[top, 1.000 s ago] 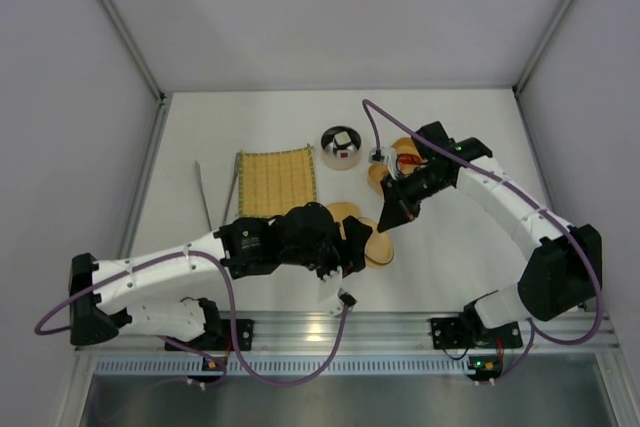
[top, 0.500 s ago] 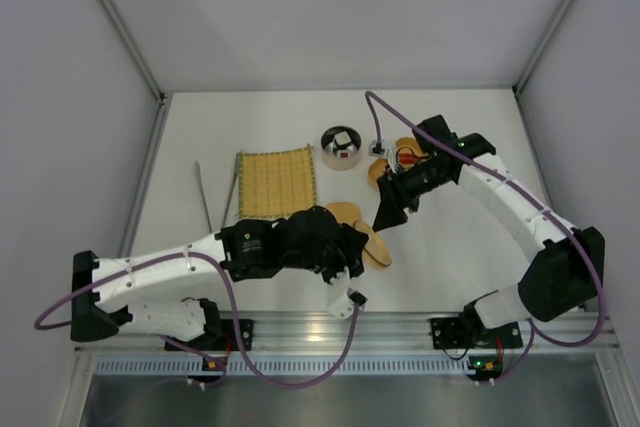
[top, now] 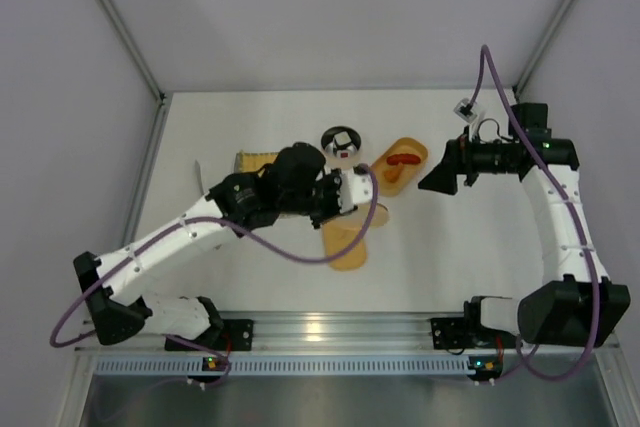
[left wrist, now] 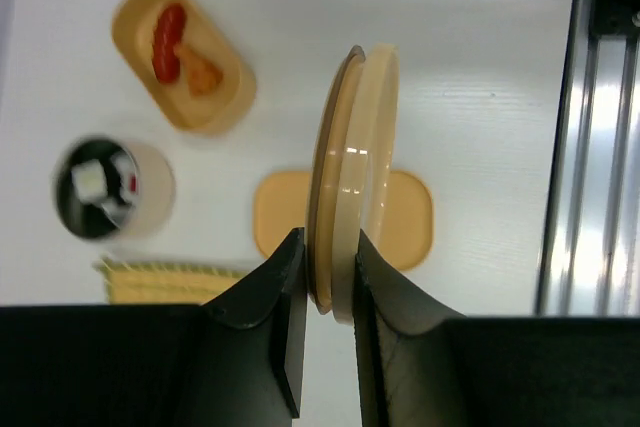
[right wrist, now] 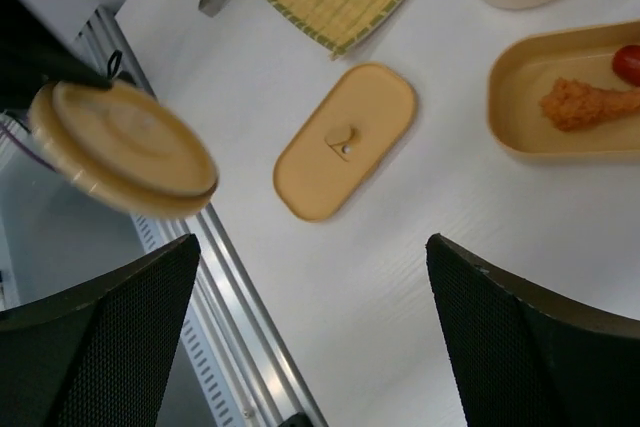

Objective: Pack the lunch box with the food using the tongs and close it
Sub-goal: Close the box lid on the packing box.

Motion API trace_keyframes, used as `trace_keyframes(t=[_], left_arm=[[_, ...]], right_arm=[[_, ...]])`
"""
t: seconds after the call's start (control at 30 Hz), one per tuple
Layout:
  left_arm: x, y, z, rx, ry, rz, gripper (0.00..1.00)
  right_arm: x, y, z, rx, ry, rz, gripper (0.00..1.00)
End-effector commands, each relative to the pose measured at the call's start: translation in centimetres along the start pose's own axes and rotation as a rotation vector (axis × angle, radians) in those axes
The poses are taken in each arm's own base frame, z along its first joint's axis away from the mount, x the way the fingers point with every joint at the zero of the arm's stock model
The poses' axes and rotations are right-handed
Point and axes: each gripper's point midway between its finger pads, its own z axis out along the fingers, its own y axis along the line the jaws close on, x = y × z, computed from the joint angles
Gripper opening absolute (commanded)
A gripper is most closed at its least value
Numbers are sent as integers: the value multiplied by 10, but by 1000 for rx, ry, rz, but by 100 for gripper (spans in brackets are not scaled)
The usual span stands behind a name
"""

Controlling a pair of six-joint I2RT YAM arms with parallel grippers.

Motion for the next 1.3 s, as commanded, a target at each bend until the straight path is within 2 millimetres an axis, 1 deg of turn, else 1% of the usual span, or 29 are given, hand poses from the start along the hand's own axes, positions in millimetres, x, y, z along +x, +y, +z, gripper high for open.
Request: trace_keyframes(t=[0.0,0.03,0.07,0.1,0.17,0.2,0.23,0.27,0.3,0.37,0.4,0.43,0.47,0.5,0.53,0.57,0.6,0.63,0.7,0.73,0.8,0.83,0.87,0.93,0.97,1.07,1.17,1.2,1.27], left_arm=[[6,31,-8,49,-16,-535,0],[15,33,1,85,13,-603,0],[15,37,2,101,-3,-641,0],[13,40,1,117,-33,-691,0],[12,41,4,132,-58,-691,0],[9,39,5,159,-71,-727,0],[12,41,8,172,-73,-751,0],[14,43,10,184,-75,-785,0],[20,48,14,204,-75,-821,0],[21,56,15,239,-96,-900,0],[23,70,13,228,-130,-927,0],[25,74,16,245,-141,-959,0],[26,71,15,287,-152,-1014,0],[31,78,14,285,-166,-1045,0],[32,82,16,290,-185,-1057,0],[35,82,16,300,-185,-1084,0],[43,81,18,294,-178,-1100,0],[44,82,18,290,-182,-1099,0],[49,80,20,293,-174,-1120,0],[50,80,21,293,-175,-1125,0],[51,80,22,292,-178,-1127,0],[50,80,23,294,-178,-1128,0],[50,81,23,293,-178,-1132,0],[49,83,24,294,-182,-1132,0],[48,83,24,296,-182,-1131,0],[49,86,25,290,-183,-1131,0],[48,87,25,295,-187,-1137,0],[47,88,25,293,-189,-1137,0],[50,91,24,287,-192,-1143,0]], right_arm=[[7,32,-1,-112,-61,-80,94],[9,34,-1,-122,-69,-79,94],[14,37,0,-128,-72,-67,94],[10,36,0,-127,-96,-91,94],[11,40,2,-143,-118,-55,95],[1,37,5,-140,-151,-98,95],[-1,38,8,-146,-161,-46,96],[1,35,13,-137,-167,-37,96],[-7,37,20,-136,-187,-65,97],[-7,34,35,-109,-171,-79,96],[-6,40,45,-123,-155,-101,95],[-10,40,50,-116,-156,-77,94],[-10,32,58,-84,-146,-59,93],[-11,34,63,-91,-140,-55,90],[-15,29,68,-83,-150,-30,86],[-18,28,70,-87,-155,-22,82],[-19,29,73,-95,-156,-17,76],[-22,26,75,-84,-159,-5,65],[-27,29,78,-79,-167,-25,57],[-28,27,80,-59,-168,-33,54],[-27,31,86,-42,-139,-52,54],[-25,23,91,-4,-121,-60,53],[-27,24,93,2,-115,-66,53],[-23,22,100,14,-85,-53,52],[-25,22,101,11,-85,-52,52],[-25,22,107,10,-67,-48,48],[-25,21,111,11,-51,-53,38],[-25,22,112,9,-48,-58,30],[-25,21,114,5,-41,-52,22]])
